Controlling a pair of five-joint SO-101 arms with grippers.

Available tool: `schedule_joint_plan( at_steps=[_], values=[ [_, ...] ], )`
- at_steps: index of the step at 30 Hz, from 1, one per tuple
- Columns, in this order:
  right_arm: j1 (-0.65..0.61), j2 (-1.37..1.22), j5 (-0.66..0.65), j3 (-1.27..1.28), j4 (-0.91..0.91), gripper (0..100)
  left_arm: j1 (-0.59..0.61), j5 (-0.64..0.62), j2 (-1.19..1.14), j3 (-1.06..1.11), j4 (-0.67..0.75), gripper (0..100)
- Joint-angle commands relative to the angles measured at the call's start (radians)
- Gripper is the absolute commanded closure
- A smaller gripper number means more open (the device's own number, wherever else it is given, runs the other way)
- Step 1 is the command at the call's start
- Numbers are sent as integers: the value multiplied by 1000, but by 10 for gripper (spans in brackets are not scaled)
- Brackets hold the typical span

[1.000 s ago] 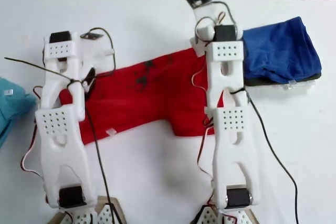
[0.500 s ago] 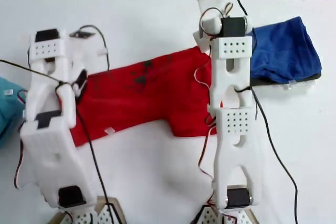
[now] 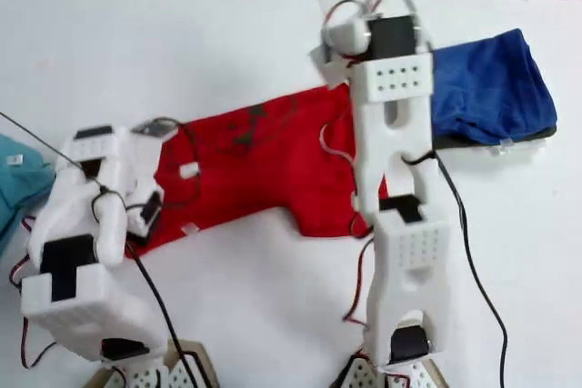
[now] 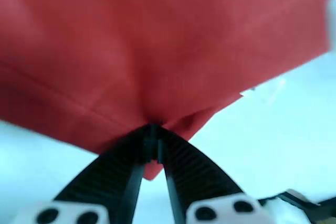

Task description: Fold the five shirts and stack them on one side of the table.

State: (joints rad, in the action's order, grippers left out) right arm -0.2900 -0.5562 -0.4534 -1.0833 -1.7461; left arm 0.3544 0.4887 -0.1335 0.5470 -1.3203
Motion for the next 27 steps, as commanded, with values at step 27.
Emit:
schedule_joint_plan(
  at_steps=[27],
  values=[
    [120,533,-112,1697,673,940,121,135,40,68,77,974]
  ],
)
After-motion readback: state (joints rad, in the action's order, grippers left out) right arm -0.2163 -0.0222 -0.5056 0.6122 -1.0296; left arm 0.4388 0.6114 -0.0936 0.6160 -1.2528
